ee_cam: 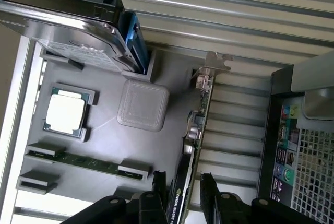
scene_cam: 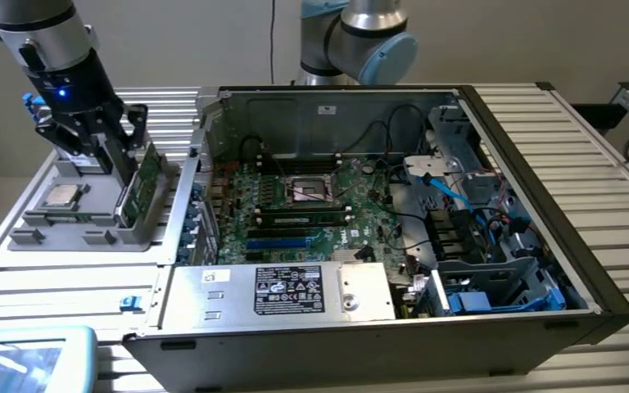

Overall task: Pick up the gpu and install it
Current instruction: 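Pick up the gpu and move the gpu toward the slot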

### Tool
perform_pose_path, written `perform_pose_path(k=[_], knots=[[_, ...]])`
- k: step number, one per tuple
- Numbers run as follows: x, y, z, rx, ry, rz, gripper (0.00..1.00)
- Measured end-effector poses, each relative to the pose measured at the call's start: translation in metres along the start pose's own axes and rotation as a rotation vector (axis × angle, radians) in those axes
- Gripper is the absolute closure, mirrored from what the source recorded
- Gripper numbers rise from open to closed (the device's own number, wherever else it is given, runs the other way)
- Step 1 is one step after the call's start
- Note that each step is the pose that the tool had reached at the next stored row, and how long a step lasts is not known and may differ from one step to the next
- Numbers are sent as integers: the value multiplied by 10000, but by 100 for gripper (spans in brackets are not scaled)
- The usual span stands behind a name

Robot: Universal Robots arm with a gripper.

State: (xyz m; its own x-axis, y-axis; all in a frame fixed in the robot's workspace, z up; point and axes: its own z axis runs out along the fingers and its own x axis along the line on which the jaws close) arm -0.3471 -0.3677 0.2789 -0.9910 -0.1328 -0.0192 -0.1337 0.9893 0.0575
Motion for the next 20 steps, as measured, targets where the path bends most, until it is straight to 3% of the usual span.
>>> perform_pose_path(k=[6,11,17,20], knots=[[-3,-7,95,15,-26,451,60],[-4,-10,138,83,-19,483,60],[-4,-16,236,102,-35,794,60],[-5,-16,247,171,-31,891,60]])
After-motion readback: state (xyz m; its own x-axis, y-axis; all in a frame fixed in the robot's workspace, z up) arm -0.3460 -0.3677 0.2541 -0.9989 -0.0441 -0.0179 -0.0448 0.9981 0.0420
